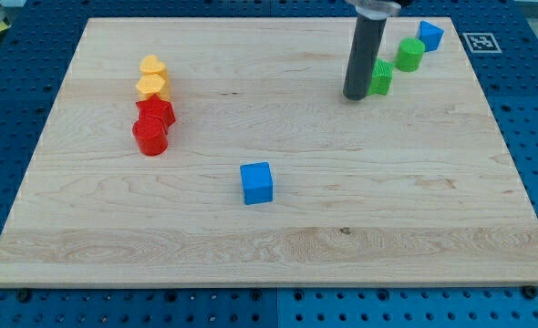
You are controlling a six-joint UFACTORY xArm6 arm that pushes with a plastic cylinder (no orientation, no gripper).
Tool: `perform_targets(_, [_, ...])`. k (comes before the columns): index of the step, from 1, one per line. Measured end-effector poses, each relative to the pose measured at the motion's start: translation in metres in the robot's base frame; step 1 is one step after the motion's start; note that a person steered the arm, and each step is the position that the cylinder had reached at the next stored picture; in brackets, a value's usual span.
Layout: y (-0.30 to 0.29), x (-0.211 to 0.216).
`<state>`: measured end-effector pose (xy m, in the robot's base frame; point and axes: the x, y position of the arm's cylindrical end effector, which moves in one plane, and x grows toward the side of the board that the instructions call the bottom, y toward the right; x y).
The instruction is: Slide the blue cube to the center
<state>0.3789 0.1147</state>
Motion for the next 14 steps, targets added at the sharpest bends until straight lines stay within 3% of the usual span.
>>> perform_targets(2, [-0.025,0.081])
perform_targets(4, [-0.178,0.102])
perform_targets(5, [-0.226,0.131])
perform_targets(6, [-0.222,0.158])
perform_targets(7, [-0.19,0.158])
perform_targets(9, [-0.081,0.158])
perform_targets(10, [-0.07,0.158])
perform_targets(12, [-0.116,0.157])
perform_targets(13, [-0.088,0.153])
perform_targets(14, [-0.077,0.123])
